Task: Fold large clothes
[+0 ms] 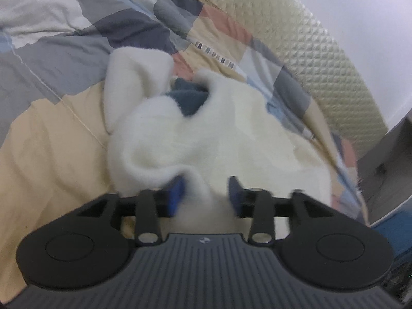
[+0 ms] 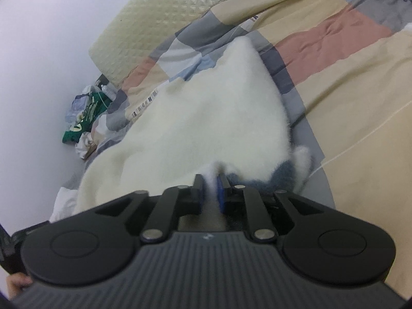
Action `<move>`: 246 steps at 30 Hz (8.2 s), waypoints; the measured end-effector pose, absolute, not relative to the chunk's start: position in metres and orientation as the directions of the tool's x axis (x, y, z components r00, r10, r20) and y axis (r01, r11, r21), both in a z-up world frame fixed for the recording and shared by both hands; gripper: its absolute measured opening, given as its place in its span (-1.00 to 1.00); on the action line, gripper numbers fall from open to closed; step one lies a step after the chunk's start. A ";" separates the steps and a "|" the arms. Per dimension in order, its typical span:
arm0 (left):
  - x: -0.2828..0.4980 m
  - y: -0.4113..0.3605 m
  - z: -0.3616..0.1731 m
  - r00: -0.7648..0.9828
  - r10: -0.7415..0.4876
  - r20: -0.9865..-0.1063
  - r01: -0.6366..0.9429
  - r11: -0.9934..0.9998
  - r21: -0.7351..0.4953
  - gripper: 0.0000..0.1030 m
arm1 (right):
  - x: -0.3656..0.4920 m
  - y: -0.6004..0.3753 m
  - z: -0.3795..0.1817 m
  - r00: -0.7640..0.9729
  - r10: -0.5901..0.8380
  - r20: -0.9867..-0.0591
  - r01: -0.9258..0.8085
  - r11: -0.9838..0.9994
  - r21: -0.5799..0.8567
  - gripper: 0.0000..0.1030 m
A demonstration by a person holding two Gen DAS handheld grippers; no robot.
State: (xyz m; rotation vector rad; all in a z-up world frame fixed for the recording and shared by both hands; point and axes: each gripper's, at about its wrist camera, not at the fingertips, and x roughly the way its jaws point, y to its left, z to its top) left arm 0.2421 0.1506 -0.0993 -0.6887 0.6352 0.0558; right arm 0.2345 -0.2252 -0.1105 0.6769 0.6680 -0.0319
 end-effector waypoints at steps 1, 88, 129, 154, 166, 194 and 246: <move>0.236 0.152 -0.096 0.813 -0.156 -0.561 -0.254 0.771 -0.584 0.10 | 0.232 -0.225 -0.108 0.796 0.183 -0.577 0.239 0.780 0.578 -0.48; 0.075 0.115 0.140 0.851 -0.520 -0.075 0.313 0.616 -0.723 -0.78 | 0.103 -0.151 0.129 0.894 0.414 -0.173 -0.259 0.792 0.553 -0.73; 0.487 0.050 0.043 0.879 -0.244 -0.409 0.059 0.908 -0.415 -0.77 | 0.417 -0.185 0.049 0.925 0.092 -0.369 0.005 0.968 0.252 -0.72; 0.524 0.057 -0.081 0.750 -0.178 -0.637 -0.039 0.949 -0.312 -0.02 | 0.437 -0.201 -0.096 0.826 0.123 -0.549 0.069 0.946 0.317 -0.02; 0.337 0.038 0.004 0.764 -0.169 -0.623 0.036 0.975 -0.220 -0.02 | 0.288 -0.169 -0.007 0.853 0.115 -0.509 0.046 0.955 0.293 -0.02; 0.160 0.159 -0.061 0.671 0.005 -0.742 -0.329 0.899 -0.291 0.20 | 0.093 -0.080 -0.065 0.641 0.211 -0.738 -0.044 0.970 0.239 0.14; 0.368 0.310 0.009 0.636 0.484 -0.601 -0.573 0.818 0.053 -0.86 | 0.188 -0.478 0.028 0.612 -0.492 -0.619 0.623 0.782 -0.006 -0.87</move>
